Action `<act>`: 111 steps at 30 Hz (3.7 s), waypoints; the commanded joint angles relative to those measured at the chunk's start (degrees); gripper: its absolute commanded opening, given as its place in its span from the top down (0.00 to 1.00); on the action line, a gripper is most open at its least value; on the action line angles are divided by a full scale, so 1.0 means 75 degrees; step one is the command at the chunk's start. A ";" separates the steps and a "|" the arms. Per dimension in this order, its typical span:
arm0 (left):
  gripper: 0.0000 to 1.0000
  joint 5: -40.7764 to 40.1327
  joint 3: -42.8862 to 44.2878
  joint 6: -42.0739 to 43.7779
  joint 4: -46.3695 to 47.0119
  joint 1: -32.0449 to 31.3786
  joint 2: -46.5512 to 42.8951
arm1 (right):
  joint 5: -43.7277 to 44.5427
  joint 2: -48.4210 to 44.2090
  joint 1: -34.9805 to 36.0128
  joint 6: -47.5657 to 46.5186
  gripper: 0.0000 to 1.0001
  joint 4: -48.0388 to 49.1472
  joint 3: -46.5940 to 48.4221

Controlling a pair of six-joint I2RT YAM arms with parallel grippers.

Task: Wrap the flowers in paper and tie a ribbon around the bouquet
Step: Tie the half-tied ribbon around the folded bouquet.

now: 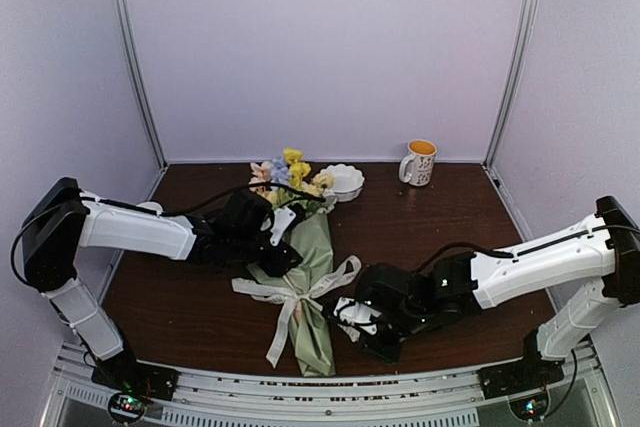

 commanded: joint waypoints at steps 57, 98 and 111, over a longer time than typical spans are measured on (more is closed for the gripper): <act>0.30 0.0630 -0.2916 -0.0910 0.0414 -0.2073 -0.1305 | -0.0570 -0.0904 -0.1034 0.2266 0.43 0.2150 -0.0627; 0.75 0.1194 -0.3009 -0.0612 0.1169 -0.2051 -0.1191 | -0.1549 -0.0102 -0.1129 0.2335 0.43 0.2965 -0.0488; 1.00 0.1178 -0.4287 -0.1604 0.0526 -0.2073 -0.3878 | 0.0466 0.0759 -0.1394 0.2802 0.44 0.2676 0.0840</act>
